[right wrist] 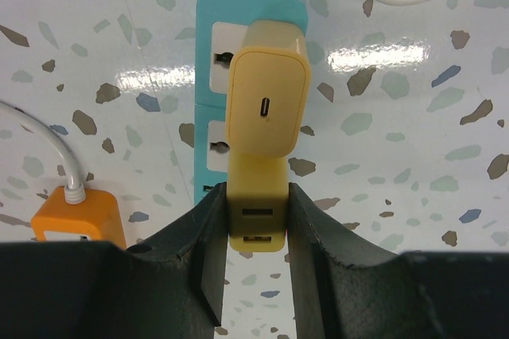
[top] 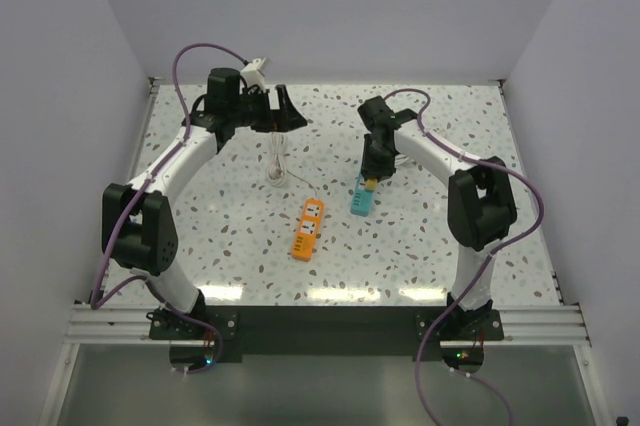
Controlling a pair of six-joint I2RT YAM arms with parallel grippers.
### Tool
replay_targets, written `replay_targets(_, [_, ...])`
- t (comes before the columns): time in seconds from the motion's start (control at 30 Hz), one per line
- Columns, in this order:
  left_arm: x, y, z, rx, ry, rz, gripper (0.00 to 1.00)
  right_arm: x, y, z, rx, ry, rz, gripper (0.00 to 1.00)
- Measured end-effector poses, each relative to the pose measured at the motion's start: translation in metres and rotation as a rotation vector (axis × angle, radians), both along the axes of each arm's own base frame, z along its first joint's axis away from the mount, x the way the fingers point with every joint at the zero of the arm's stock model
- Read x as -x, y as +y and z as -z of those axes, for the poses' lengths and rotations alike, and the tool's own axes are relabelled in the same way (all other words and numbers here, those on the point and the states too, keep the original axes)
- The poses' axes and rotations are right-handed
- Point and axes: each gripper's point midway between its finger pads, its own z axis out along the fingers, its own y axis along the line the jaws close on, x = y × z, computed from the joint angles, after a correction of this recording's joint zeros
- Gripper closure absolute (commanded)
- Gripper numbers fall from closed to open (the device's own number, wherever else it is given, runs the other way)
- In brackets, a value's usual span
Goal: Insert the plug
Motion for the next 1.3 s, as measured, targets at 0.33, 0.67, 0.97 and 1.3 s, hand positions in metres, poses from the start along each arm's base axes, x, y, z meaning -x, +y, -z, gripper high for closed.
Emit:
replay_targets(0.33, [0.001, -0.001, 0.000, 0.007, 0.005, 0.006, 0.00, -0.002, -0.002, 0.002, 0.010, 0.024, 0.003, 1.00])
replay_targets(0.67, [0.002, -0.001, -0.001, 0.014, 0.008, 0.011, 0.00, 0.001, -0.003, 0.006, -0.040, 0.016, 0.036, 1.00])
replay_targets(0.97, [0.002, 0.000, -0.001, 0.014, 0.008, 0.011, 0.00, 0.003, 0.000, 0.008, -0.018, 0.004, 0.026, 1.00])
replay_targets(1.3, [0.001, 0.000, -0.001, 0.014, 0.009, 0.010, 0.00, 0.008, 0.005, 0.015, 0.021, -0.032, 0.011, 1.00])
